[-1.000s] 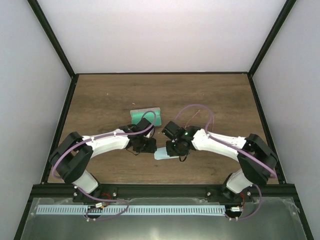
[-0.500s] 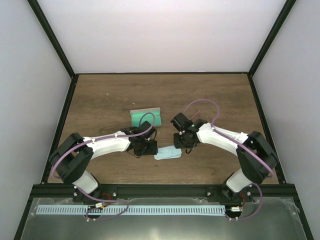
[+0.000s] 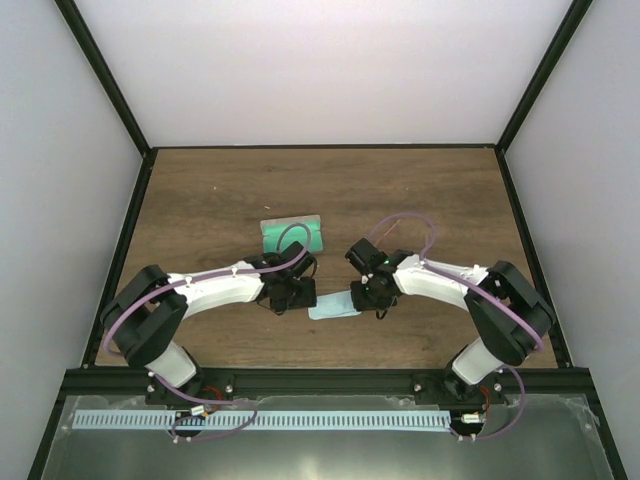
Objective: Organize the sunglasses
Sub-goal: Pick up the glasses cleaning cloth from the center of the board.
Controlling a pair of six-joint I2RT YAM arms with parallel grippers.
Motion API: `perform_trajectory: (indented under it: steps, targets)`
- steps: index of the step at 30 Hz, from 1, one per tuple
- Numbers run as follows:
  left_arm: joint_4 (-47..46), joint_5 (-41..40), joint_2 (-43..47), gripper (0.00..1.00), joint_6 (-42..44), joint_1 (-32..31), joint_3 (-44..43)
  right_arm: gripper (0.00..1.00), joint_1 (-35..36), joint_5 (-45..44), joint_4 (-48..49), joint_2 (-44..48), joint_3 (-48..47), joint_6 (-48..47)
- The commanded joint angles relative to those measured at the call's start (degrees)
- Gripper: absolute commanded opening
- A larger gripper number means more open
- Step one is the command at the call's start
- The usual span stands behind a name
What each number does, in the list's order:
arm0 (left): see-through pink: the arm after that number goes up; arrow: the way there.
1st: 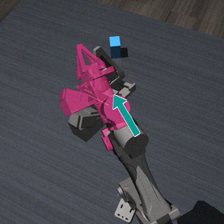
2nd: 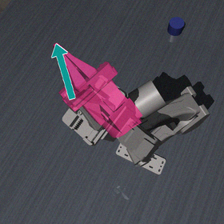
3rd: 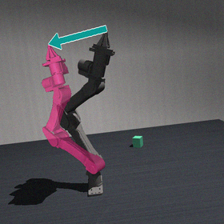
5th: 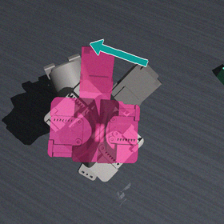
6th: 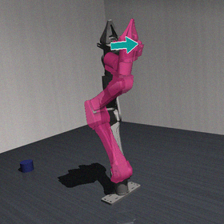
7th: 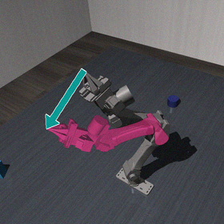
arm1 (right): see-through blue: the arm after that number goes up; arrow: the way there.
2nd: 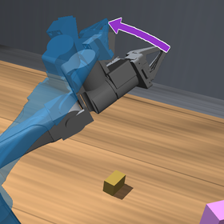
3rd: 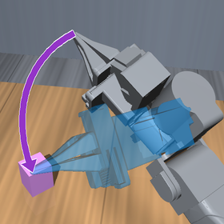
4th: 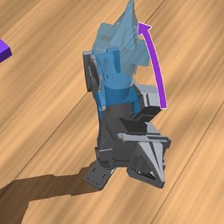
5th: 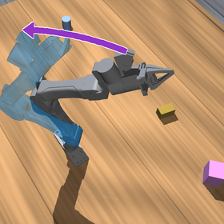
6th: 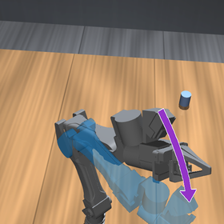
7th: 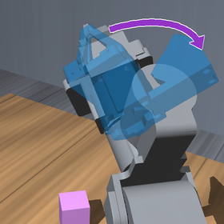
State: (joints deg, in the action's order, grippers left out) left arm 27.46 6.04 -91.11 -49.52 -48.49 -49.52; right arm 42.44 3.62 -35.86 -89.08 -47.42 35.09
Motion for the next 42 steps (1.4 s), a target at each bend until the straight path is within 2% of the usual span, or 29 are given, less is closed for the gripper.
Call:
perform_trajectory:
  steps: [1,11,19,23,33,42]
  targets:
    - [1.2,-1.5,1.6,0.60,-1.3,-0.5,0.0,0.31,-0.3,1.8,2.0,-0.1,1.0,-0.6]
    - [0.6,-1.7,1.3,0.60,-2.1,-0.5,0.1,0.27,-0.2,2.0,2.2,-3.7,-1.6,-1.4]
    - [-0.4,-1.0,0.0,0.61,-2.0,-0.5,0.1,0.10,-0.2,1.8,1.7,-4.1,-1.1,-1.4]
    - [-0.8,-0.7,-1.2,0.66,-2.5,-0.8,0.6,0.01,-0.3,2.2,1.9,-4.3,-0.7,-0.9]
    - [0.8,-1.5,-6.8,0.68,-4.1,-3.7,-1.8,0.01,-0.2,1.9,1.4,-4.0,-0.7,-0.8]
    - [1.4,-1.1,-9.4,0.52,-5.0,-4.7,-2.4,0.01,-0.3,1.5,0.6,-3.6,-0.9,-1.5]
